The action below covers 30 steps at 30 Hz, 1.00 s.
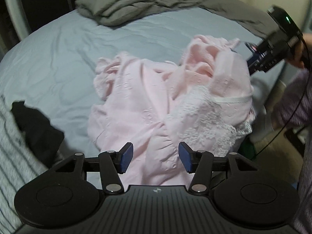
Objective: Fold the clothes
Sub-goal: 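Lay the pink garment flat and grasp the lace trim with the left gripper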
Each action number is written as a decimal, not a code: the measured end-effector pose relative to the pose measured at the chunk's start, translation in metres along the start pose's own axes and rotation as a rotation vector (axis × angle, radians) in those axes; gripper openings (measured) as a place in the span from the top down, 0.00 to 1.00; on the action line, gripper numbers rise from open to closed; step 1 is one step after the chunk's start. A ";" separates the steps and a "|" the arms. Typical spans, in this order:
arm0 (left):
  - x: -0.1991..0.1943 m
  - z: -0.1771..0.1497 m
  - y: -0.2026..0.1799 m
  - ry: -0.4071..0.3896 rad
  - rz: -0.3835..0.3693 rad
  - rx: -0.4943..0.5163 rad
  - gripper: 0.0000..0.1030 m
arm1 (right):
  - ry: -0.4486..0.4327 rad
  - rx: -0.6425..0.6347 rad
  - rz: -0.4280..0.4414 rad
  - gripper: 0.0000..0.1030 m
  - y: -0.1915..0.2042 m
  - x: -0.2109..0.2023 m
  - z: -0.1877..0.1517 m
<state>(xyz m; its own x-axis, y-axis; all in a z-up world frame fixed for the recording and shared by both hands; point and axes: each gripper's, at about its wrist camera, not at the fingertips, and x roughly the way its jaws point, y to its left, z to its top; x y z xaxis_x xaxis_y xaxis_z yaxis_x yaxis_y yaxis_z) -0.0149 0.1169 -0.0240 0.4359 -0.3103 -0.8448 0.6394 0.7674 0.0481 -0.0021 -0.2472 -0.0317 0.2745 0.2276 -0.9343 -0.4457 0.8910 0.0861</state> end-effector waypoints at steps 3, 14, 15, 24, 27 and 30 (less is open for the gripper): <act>0.009 0.007 -0.010 0.012 -0.009 0.062 0.49 | 0.018 -0.064 0.000 0.51 0.007 0.001 0.000; 0.028 0.023 -0.021 0.017 -0.022 0.185 0.46 | 0.044 -0.336 0.029 0.48 0.027 -0.005 -0.008; 0.030 0.026 -0.022 0.014 -0.030 0.192 0.46 | 0.037 -0.344 0.036 0.48 0.027 -0.006 -0.009; 0.061 0.041 -0.036 0.084 -0.099 0.264 0.45 | 0.006 -0.452 0.087 0.48 0.035 -0.004 -0.017; 0.072 0.041 -0.044 0.111 -0.106 0.285 0.45 | 0.011 -0.567 0.093 0.48 0.050 0.003 -0.024; 0.078 0.039 -0.046 0.127 -0.113 0.273 0.46 | 0.010 -0.683 0.075 0.48 0.064 0.012 -0.028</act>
